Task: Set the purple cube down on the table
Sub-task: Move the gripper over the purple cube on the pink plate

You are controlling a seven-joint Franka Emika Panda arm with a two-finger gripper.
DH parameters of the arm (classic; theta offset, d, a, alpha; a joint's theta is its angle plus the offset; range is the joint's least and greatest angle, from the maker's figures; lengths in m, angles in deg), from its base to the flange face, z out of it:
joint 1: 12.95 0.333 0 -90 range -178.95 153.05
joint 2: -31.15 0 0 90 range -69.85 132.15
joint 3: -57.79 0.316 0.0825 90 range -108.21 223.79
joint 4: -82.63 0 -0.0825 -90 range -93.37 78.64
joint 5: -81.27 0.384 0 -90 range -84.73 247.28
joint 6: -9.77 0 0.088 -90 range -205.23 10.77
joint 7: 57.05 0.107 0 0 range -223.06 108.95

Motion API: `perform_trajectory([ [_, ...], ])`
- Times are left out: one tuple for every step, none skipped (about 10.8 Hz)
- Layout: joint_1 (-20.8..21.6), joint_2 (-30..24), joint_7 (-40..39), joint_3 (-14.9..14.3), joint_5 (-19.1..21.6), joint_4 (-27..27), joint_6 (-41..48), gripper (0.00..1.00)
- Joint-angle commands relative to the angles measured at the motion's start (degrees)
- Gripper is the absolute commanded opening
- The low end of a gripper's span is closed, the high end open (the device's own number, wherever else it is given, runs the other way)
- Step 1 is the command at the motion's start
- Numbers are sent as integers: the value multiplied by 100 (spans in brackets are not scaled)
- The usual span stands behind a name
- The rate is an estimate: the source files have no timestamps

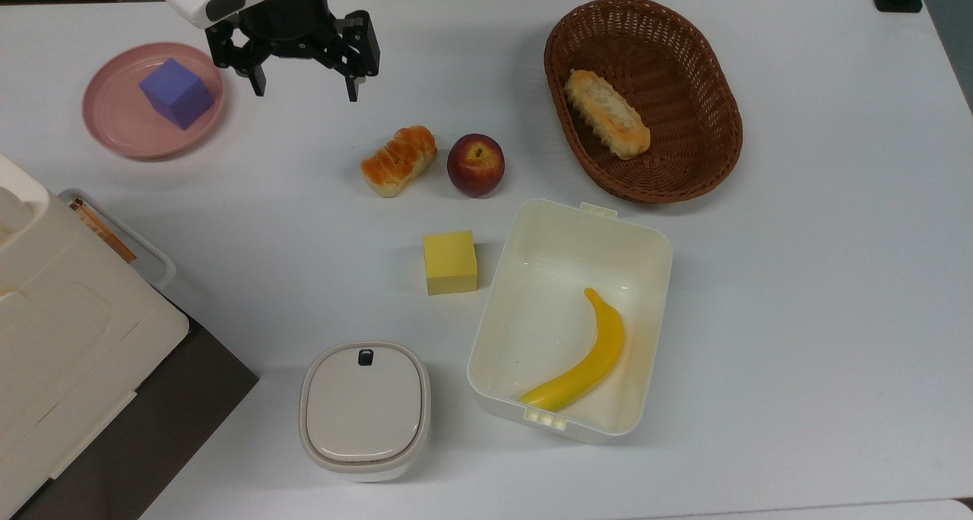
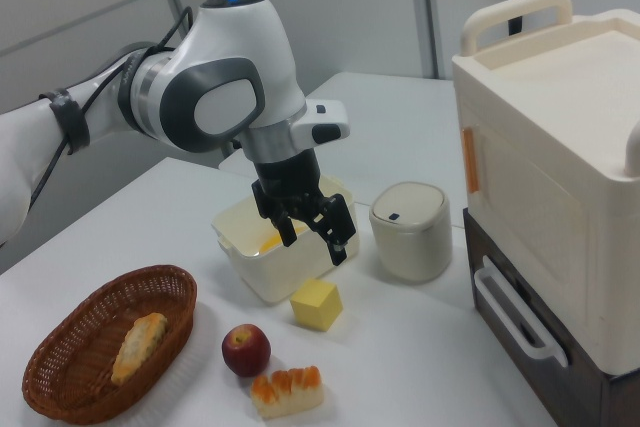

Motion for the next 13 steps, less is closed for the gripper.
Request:
perform_trajectory([
  [92, -201, 5, -55, -85, -139, 333, 100],
  [92, -201, -56, -55, -93, -139, 335, 100],
  [75, -201, -265, -55, -93, -139, 344, 100],
  [57, -210, -581, -73, -93, -139, 431, 100],
  [49, -210, -845, -99, -93, -139, 606, 100],
  [40, -219, -1117, -117, -102, -131, 790, 100],
  [-12, -280, -1311, -126, -111, -131, 836, 100],
  [-126, -341, -1548, -117, -224, -139, 871, 100],
  [-179, -342, -1916, -126, -417, -139, 1037, 100],
  [-276, -333, -2329, -126, -627, -148, 1143, 100],
  [-433, -307, -2664, -126, -769, -157, 1257, 100],
  [-644, -289, -2998, -117, -796, -174, 1310, 100],
  [-855, -263, -3366, -117, -805, -192, 1311, 100],
])
